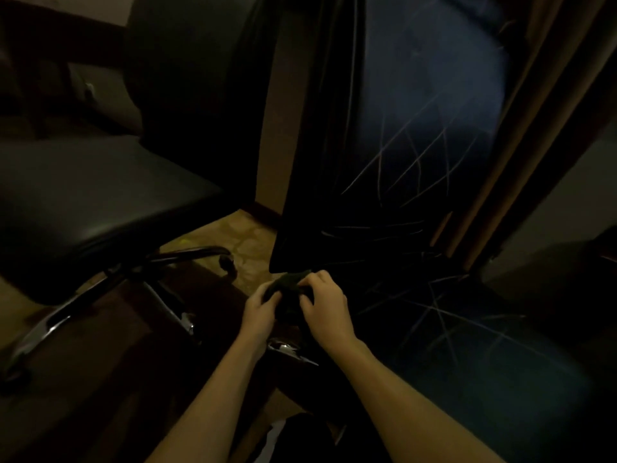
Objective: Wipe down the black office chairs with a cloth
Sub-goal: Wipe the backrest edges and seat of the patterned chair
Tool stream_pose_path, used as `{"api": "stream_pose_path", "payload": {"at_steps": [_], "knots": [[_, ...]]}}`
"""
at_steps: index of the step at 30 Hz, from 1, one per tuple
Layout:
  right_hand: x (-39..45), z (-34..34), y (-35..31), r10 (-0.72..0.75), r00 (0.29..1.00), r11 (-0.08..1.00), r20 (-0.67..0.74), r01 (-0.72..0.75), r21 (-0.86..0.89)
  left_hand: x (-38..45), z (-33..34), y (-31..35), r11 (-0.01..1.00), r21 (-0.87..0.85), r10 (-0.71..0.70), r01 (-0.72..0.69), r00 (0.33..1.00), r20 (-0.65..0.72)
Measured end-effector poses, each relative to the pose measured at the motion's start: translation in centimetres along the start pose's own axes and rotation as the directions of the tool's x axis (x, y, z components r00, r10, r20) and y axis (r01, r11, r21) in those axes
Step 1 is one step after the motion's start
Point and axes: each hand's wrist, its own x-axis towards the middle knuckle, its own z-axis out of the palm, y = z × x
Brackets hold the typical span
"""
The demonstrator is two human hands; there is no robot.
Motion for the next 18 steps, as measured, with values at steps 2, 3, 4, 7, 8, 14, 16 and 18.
{"api": "stream_pose_path", "payload": {"at_steps": [2,3,4,7,8,14,16,18], "knots": [[0.9,0.7,0.2,0.000,1.000,0.999,0.015,0.001,-0.050,1.1,-0.2,-0.3,0.999,-0.036,-0.032,0.032,0.999,-0.001],[1.4,1.0,0.3,0.003,1.000,0.997,0.021,-0.001,-0.077,1.7,-0.4,-0.5,0.998,-0.038,-0.043,0.043,0.999,-0.004],[2.1,1.2,0.3,0.007,1.000,0.995,0.024,-0.005,-0.100,2.3,-0.5,-0.6,0.998,-0.038,-0.051,0.051,0.999,-0.003],[3.9,1.5,0.7,0.012,1.000,0.989,0.023,-0.009,-0.147,4.7,-0.4,-0.9,0.998,-0.038,-0.049,0.049,0.999,-0.010],[4.4,1.6,0.9,0.013,1.000,0.986,0.021,-0.009,-0.169,5.4,-0.1,-0.9,0.998,-0.040,-0.051,0.050,0.998,-0.030],[5.0,2.4,1.9,-0.016,0.999,0.940,0.042,0.029,-0.341,5.8,1.9,-2.2,0.993,0.110,0.075,-0.047,0.962,-0.263],[4.9,2.5,2.0,-0.037,0.998,0.919,0.042,0.051,-0.392,5.3,2.4,-2.7,0.983,0.166,0.127,-0.079,0.944,-0.305],[4.7,2.6,2.0,-0.057,0.998,0.897,0.030,0.064,-0.437,4.9,2.7,-3.0,0.975,0.213,0.128,-0.060,0.940,-0.318]]}}
